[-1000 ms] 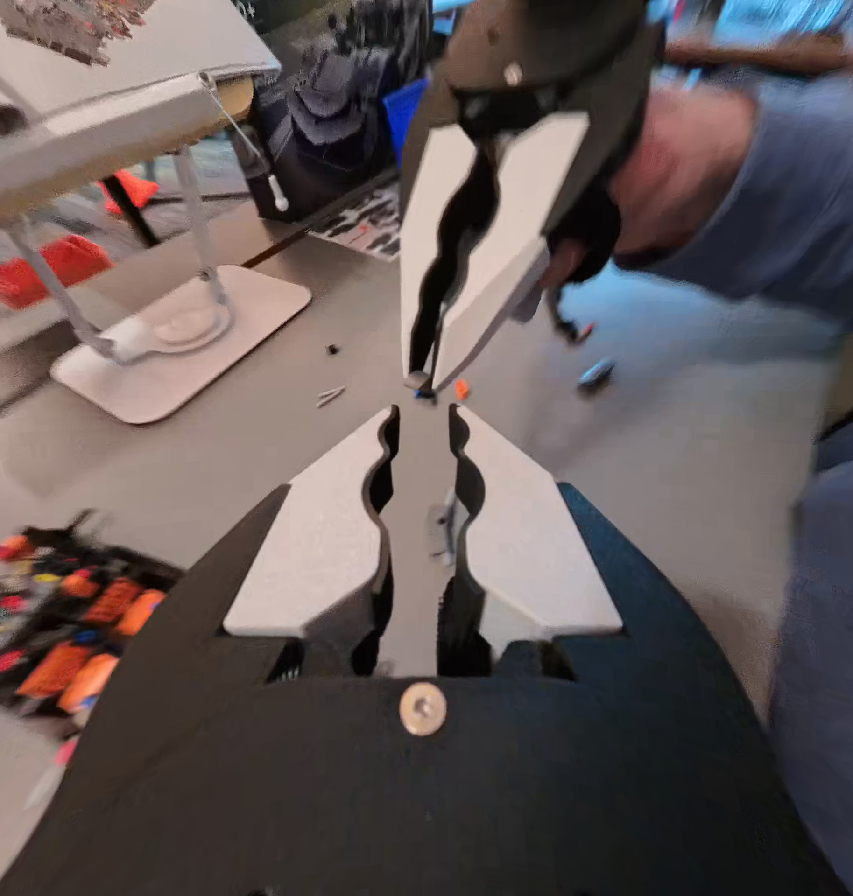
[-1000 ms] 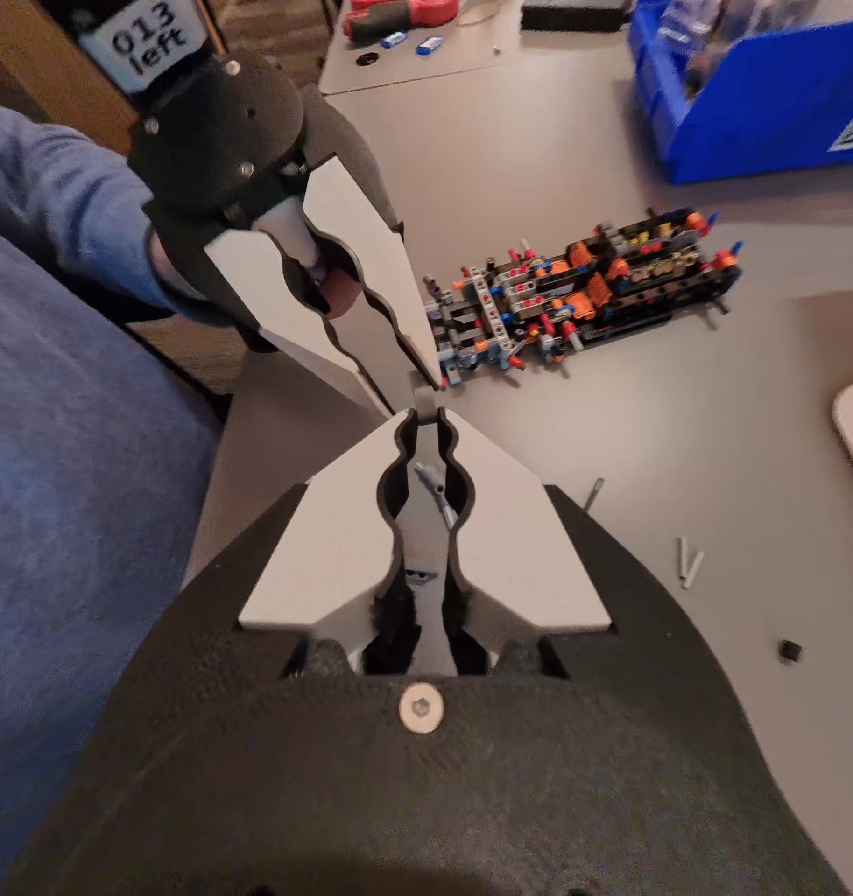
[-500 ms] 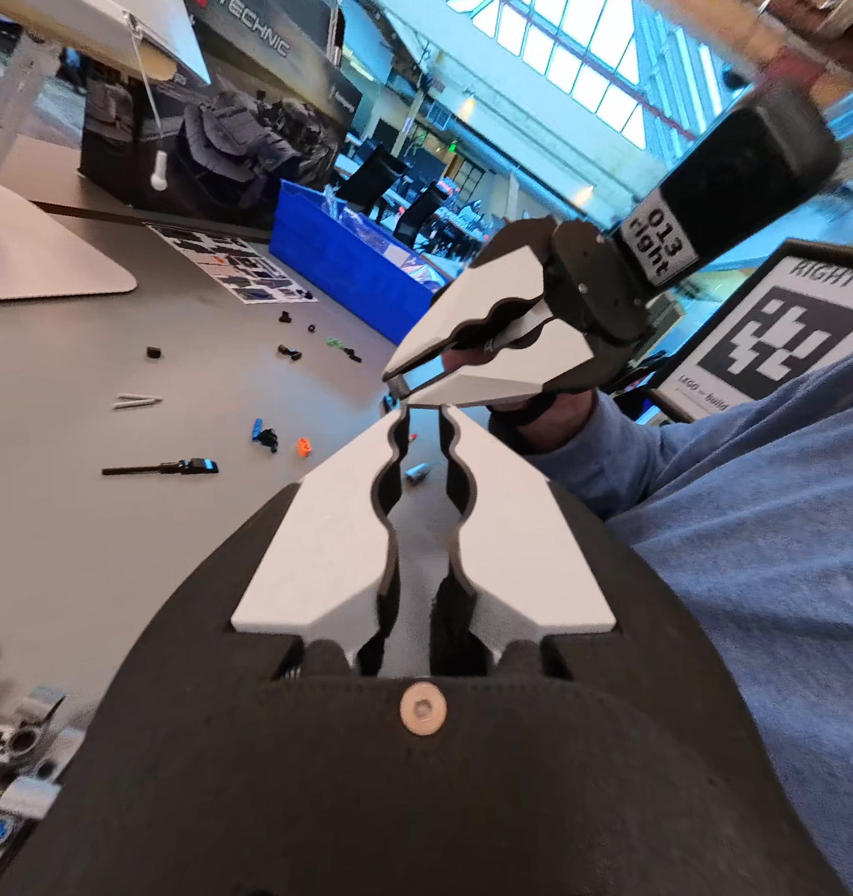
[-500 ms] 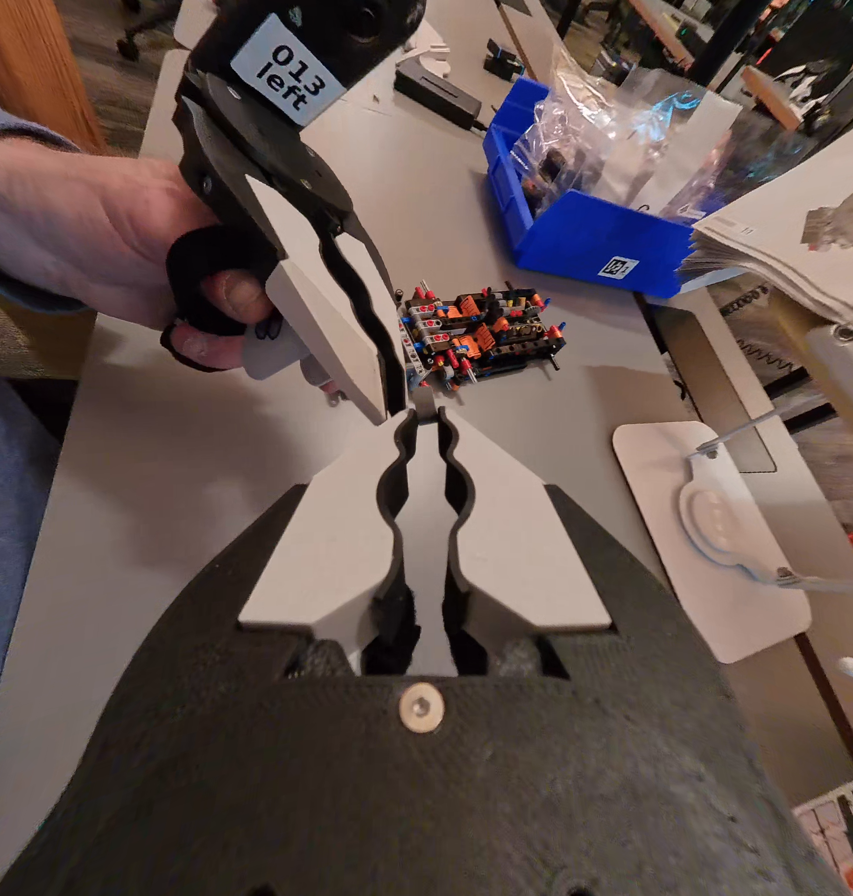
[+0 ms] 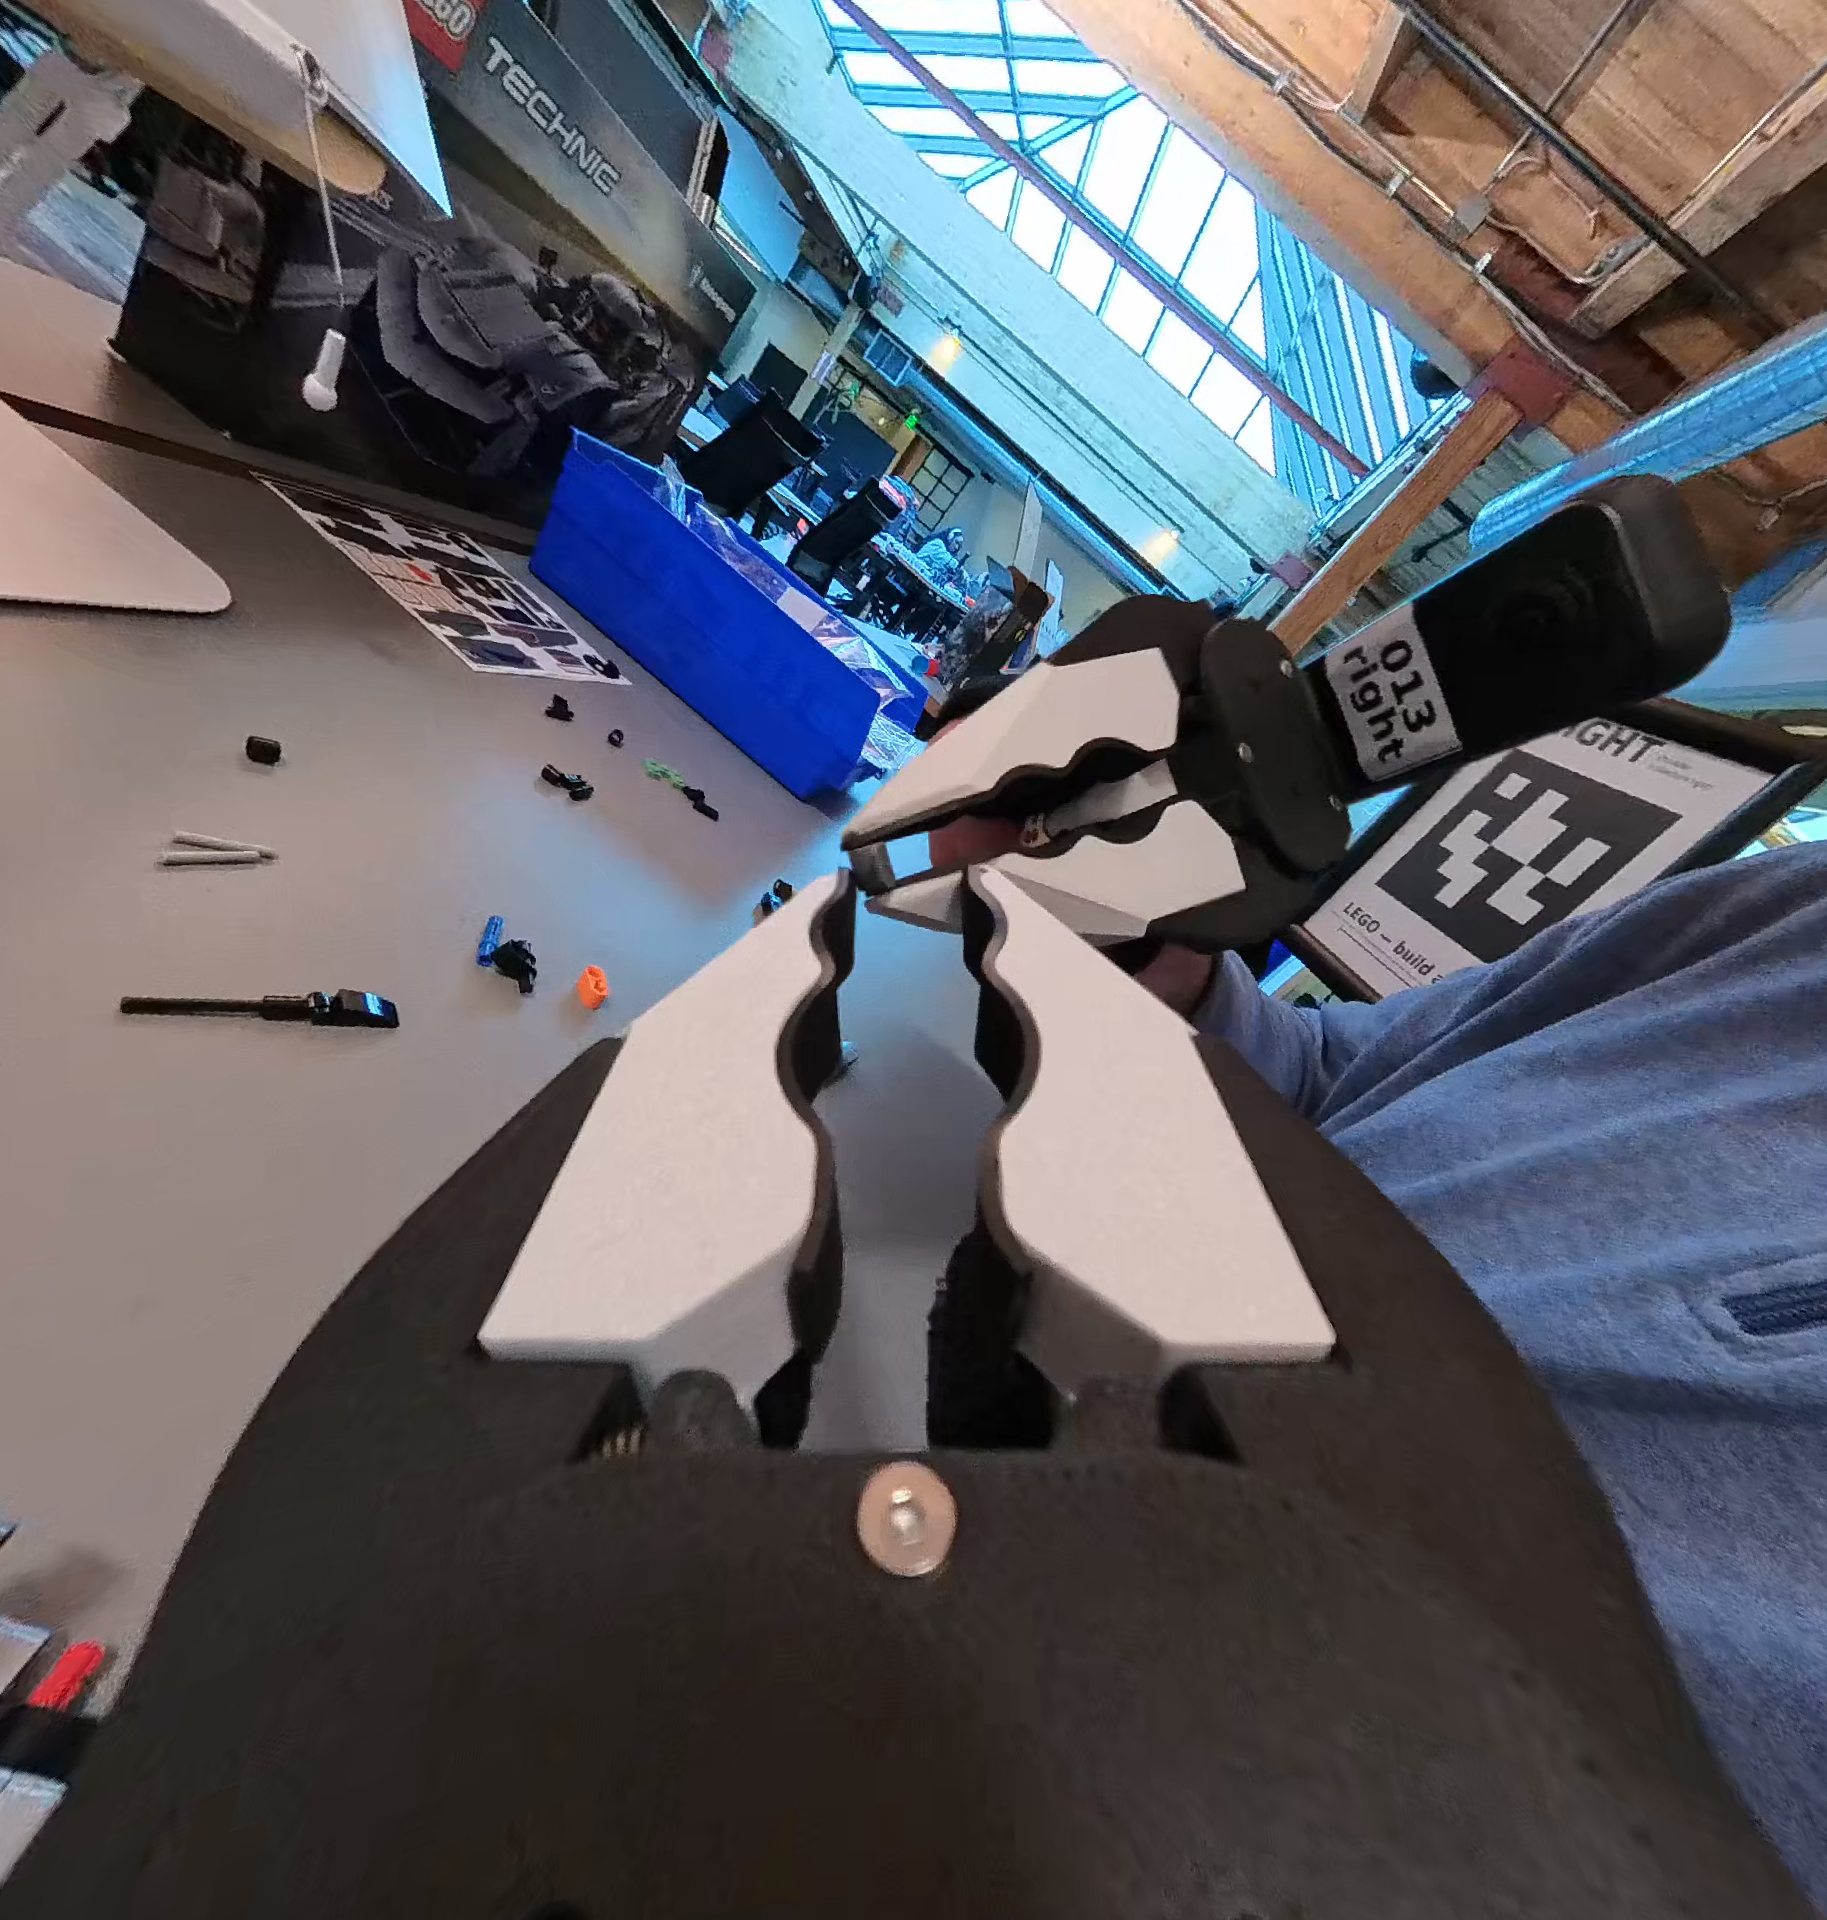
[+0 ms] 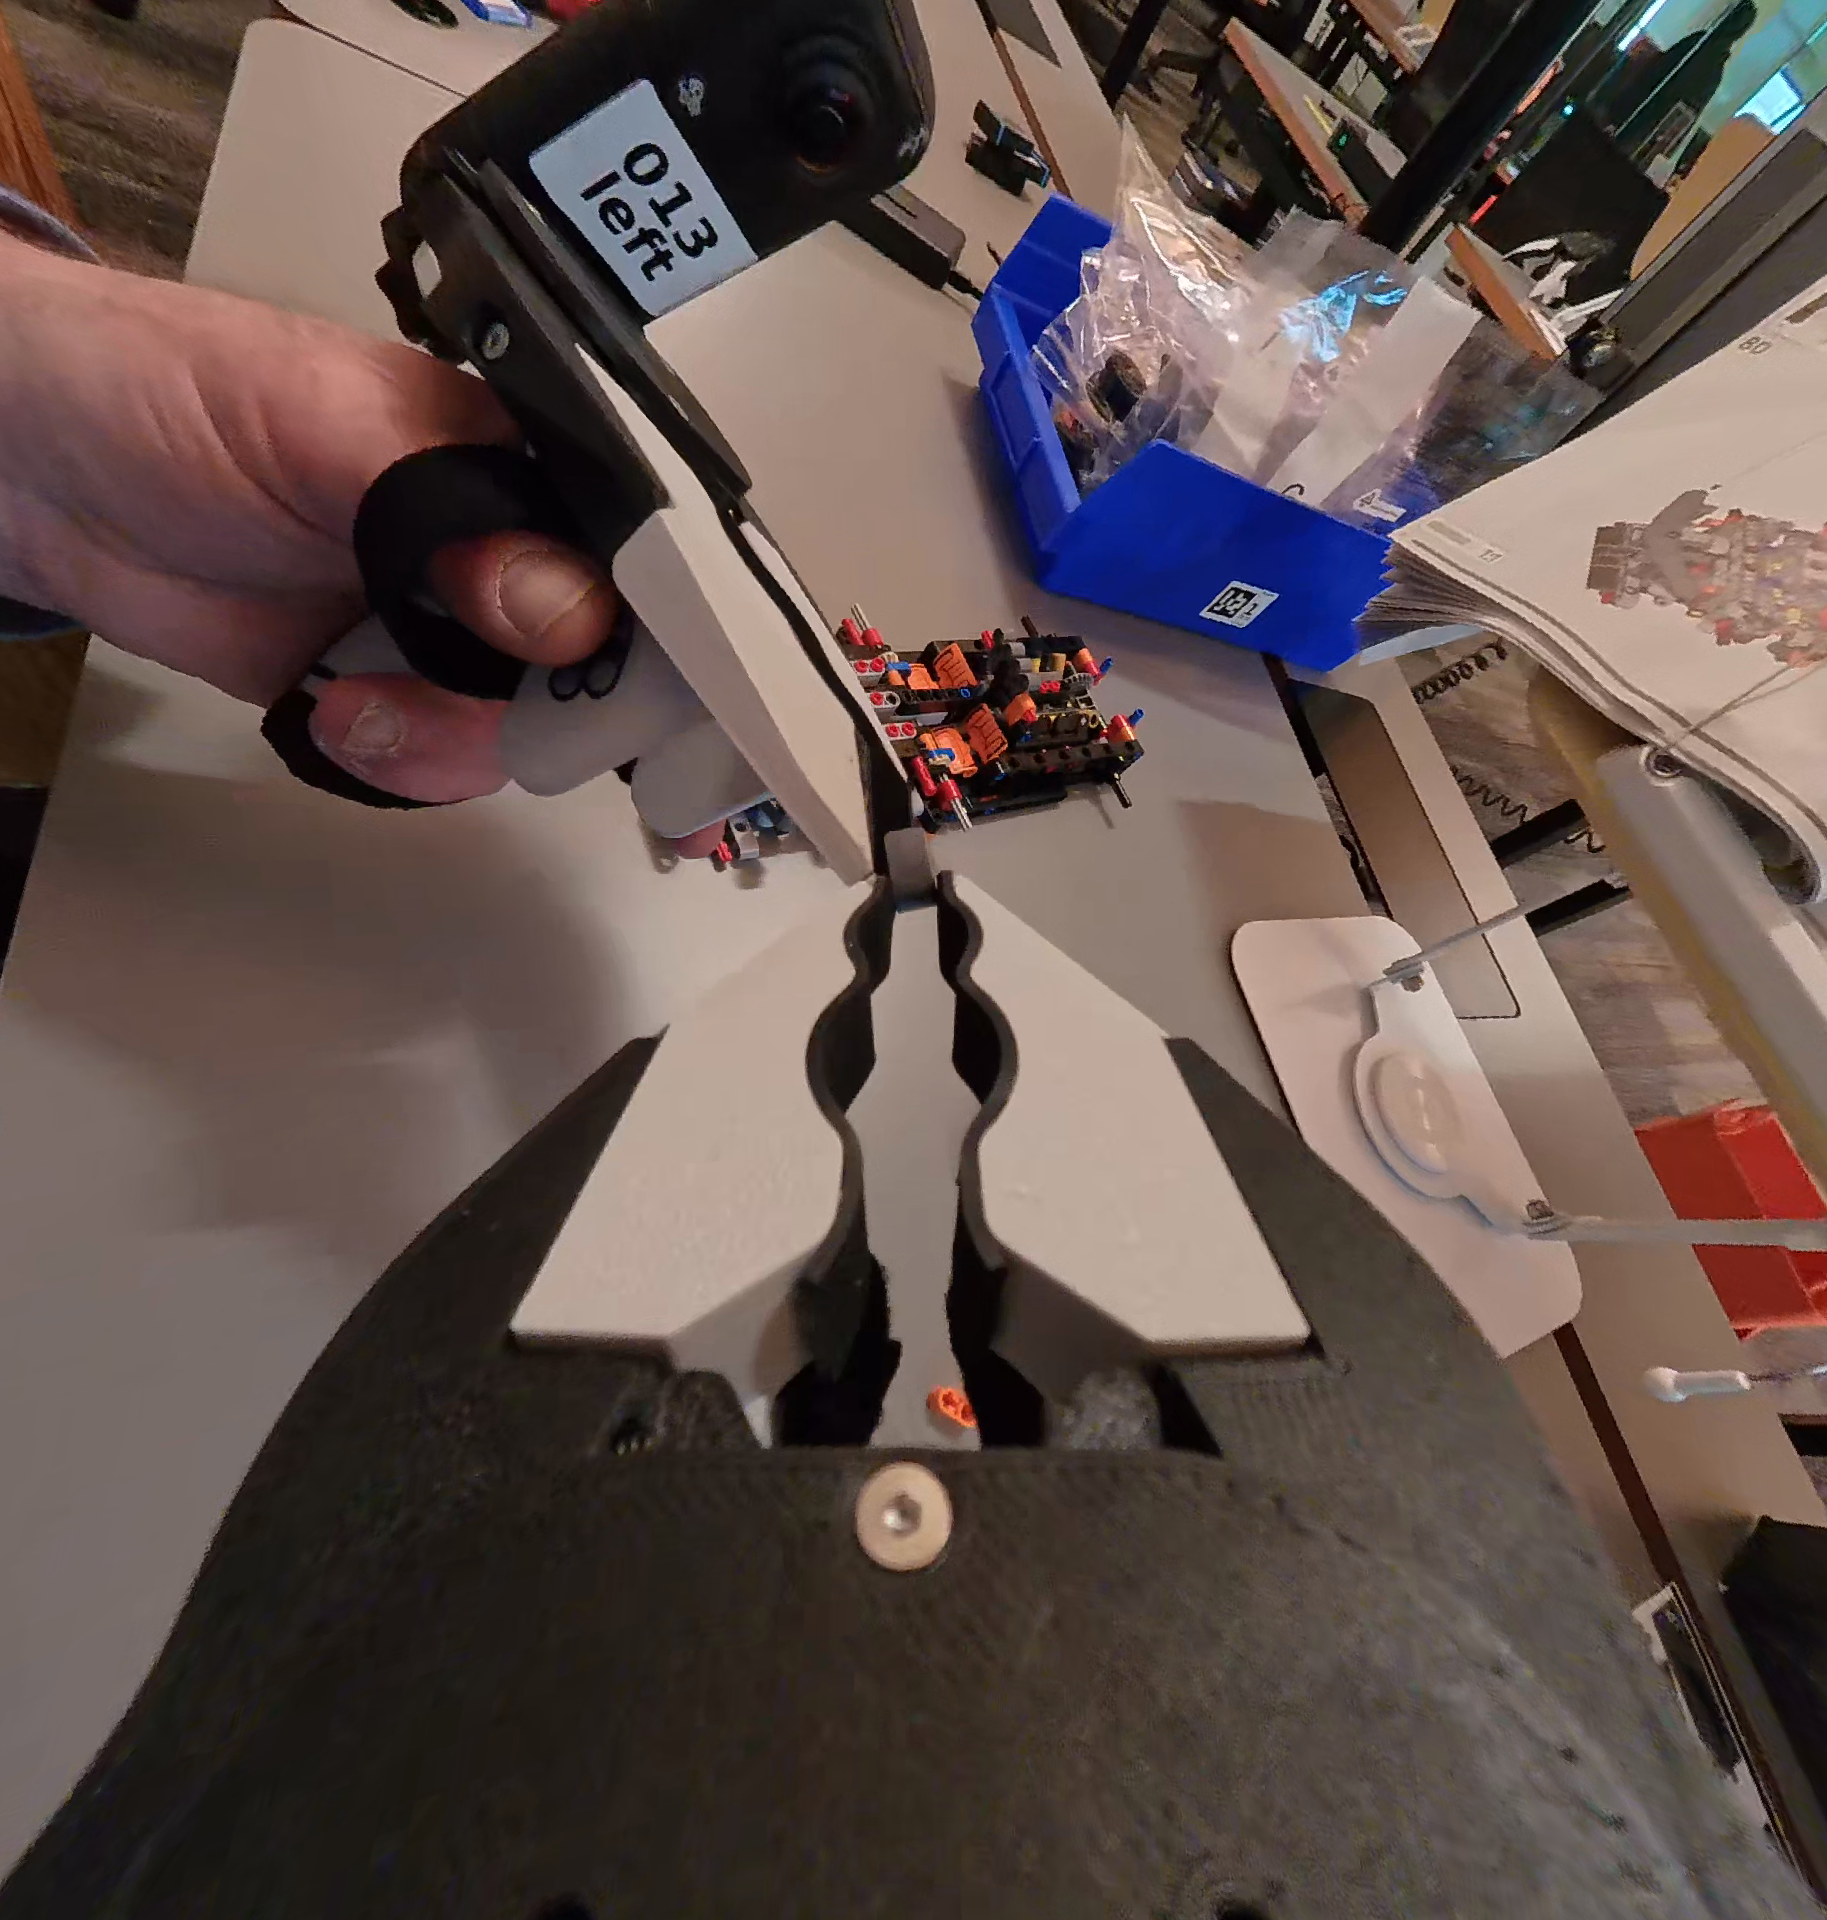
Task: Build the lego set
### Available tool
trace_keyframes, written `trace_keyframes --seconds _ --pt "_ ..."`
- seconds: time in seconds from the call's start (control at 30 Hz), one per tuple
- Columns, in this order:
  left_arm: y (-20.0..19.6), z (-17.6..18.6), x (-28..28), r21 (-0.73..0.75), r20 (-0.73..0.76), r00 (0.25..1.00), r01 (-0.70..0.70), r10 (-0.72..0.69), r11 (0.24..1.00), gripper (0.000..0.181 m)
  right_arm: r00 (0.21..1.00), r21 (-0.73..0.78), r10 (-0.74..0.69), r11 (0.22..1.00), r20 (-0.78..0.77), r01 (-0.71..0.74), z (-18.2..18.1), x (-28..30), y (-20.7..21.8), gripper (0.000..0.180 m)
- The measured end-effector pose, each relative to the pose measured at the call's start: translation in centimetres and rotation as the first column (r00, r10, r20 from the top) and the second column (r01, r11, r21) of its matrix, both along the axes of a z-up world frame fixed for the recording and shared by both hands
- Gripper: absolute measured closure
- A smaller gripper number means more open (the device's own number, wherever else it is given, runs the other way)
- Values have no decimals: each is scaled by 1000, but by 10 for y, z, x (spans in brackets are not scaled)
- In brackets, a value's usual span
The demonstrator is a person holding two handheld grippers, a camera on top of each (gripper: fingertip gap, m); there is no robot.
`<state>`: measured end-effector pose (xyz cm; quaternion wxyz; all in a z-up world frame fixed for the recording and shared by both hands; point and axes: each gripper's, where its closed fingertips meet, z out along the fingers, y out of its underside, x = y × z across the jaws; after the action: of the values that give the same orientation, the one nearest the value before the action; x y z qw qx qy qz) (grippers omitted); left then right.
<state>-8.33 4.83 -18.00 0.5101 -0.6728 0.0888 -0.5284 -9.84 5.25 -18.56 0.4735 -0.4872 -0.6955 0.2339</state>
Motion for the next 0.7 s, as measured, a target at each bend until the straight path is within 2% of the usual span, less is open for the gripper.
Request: trace_keyframes --seconds 0.2,0.7 --pt "3 -1 -3 -3 -19 1000 -3 3 1000 175 1000 -8 -6 1000 -14 6 0 2 1 174" --pt "7 -5 9 -16 -44 998 49 -50 999 181 999 -16 -37 999 -40 36 -4 15 6 174"
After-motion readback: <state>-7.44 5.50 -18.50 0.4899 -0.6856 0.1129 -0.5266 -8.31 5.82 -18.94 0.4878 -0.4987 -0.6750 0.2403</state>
